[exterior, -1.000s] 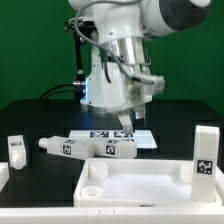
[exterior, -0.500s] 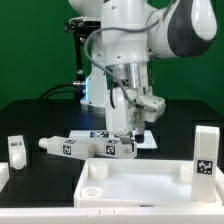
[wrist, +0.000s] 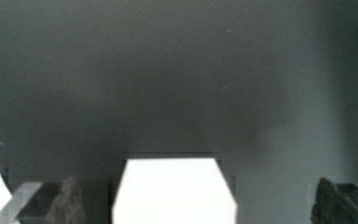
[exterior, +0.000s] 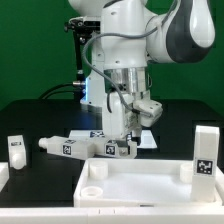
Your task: Assemble desk
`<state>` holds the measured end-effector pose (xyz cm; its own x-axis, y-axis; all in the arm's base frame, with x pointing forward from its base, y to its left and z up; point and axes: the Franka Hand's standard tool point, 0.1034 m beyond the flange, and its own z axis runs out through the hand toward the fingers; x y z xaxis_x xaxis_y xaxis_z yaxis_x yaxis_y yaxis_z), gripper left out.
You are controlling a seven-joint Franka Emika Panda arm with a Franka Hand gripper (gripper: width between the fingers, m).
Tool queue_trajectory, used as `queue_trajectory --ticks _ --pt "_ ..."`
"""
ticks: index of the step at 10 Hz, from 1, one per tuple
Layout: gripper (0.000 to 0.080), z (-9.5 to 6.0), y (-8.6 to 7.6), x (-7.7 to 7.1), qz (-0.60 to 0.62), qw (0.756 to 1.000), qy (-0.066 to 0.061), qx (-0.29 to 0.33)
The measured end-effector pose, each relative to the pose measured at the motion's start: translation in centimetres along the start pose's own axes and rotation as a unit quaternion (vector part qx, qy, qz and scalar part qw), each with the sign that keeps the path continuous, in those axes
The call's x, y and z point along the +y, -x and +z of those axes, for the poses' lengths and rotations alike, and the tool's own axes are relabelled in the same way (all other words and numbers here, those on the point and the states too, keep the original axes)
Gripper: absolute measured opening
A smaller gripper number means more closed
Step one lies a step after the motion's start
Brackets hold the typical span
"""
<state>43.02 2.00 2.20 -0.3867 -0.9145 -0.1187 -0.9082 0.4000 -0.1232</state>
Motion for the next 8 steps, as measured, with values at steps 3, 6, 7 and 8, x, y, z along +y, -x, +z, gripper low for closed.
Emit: queue_trajectory --ticks 3,6,7,8 --pt "0.0624 -1.6 0.27 -0.62 0.004 1.0 -0.012 -0.012" --pt "0.0268 -1.33 0.01 -0.44 -0.002 1.0 -0.009 -0.009" --pt "0.0132 -1.3 -0.02 -0.42 -0.002 1.0 -0.009 -0.009" --pt "0.0132 -1.28 -0.04 -0.41 -0.002 1.0 -0.009 -0.009"
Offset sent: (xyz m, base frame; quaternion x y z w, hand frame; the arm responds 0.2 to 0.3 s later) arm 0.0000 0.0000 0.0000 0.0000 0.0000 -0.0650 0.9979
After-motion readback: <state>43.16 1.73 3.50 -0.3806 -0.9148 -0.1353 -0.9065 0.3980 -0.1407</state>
